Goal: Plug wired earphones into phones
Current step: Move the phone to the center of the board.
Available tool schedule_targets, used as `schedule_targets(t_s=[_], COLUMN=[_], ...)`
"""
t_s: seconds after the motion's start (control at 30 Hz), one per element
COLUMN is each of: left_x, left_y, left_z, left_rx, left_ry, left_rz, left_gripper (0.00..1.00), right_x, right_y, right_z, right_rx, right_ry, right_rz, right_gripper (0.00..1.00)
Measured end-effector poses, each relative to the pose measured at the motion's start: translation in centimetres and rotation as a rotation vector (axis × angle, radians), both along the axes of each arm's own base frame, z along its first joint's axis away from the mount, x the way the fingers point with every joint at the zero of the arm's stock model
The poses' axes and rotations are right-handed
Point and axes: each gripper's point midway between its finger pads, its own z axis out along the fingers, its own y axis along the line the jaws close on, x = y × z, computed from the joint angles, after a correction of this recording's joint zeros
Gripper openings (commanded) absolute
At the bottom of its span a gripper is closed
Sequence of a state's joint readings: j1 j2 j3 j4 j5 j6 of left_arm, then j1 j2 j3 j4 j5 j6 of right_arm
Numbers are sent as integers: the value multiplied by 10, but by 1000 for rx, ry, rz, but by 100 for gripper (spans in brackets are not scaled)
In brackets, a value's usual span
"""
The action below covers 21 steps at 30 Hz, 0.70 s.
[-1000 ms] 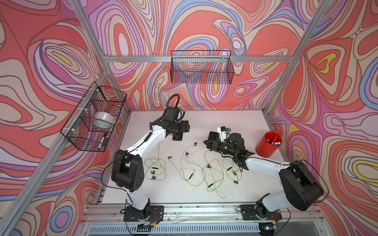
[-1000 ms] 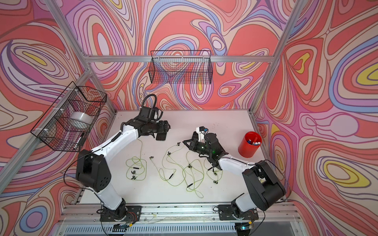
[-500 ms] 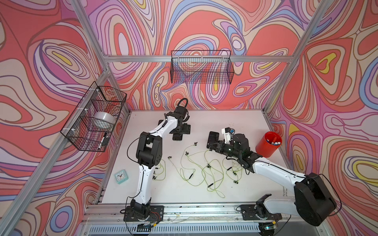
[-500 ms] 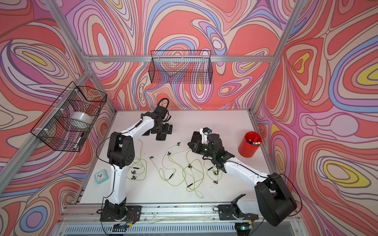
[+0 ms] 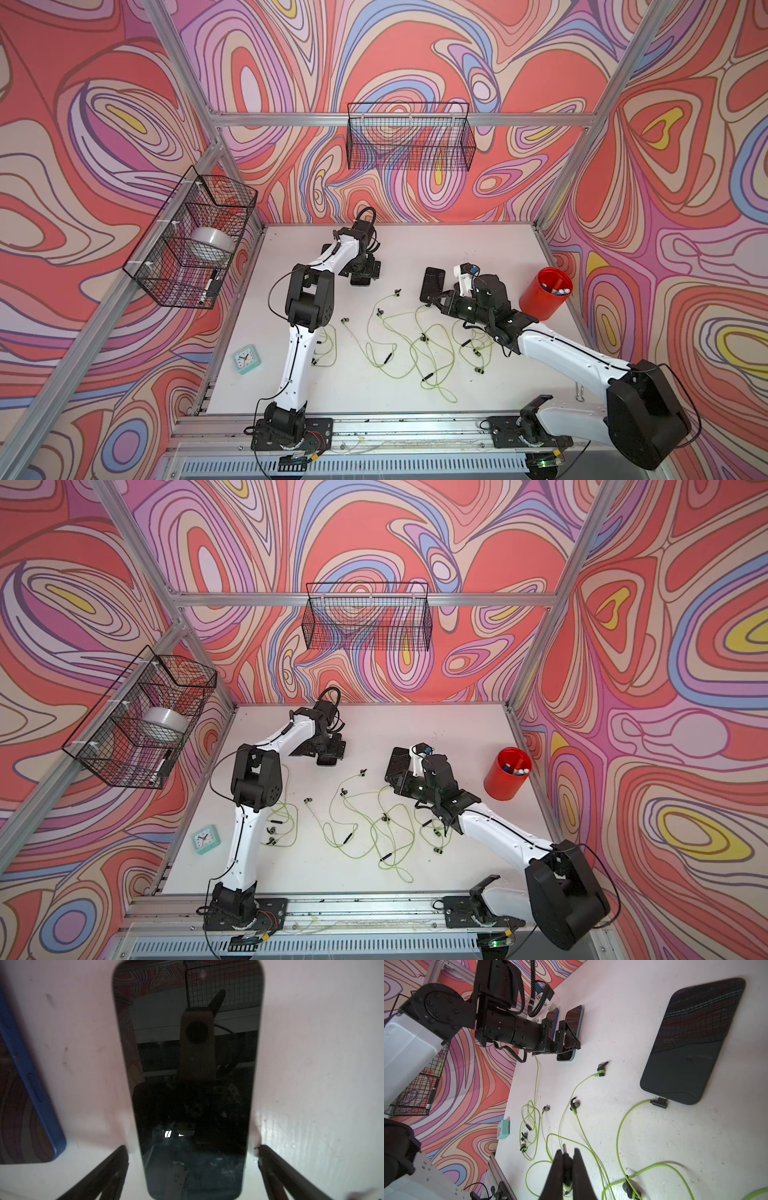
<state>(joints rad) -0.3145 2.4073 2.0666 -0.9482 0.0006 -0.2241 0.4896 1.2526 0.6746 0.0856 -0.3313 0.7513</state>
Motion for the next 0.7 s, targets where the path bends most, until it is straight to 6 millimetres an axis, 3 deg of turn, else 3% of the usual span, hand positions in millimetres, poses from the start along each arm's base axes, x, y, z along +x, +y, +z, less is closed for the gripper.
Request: schedule_targets(t_s=[0.33,0.7], left_x=[-3,-11], left_y=[-4,0], left_z=[-2,-1], left_rx=[-2,0], left_ry=[45,48], left_rz=[-54,-25], left_gripper=[86,58], right_x=[-1,-2], right_y=[-4,-8], right_z=[0,-6], right_rx=[-15,-41], right_ry=[-2,14], right_rz=[-13,-27], right_gripper=[0,0])
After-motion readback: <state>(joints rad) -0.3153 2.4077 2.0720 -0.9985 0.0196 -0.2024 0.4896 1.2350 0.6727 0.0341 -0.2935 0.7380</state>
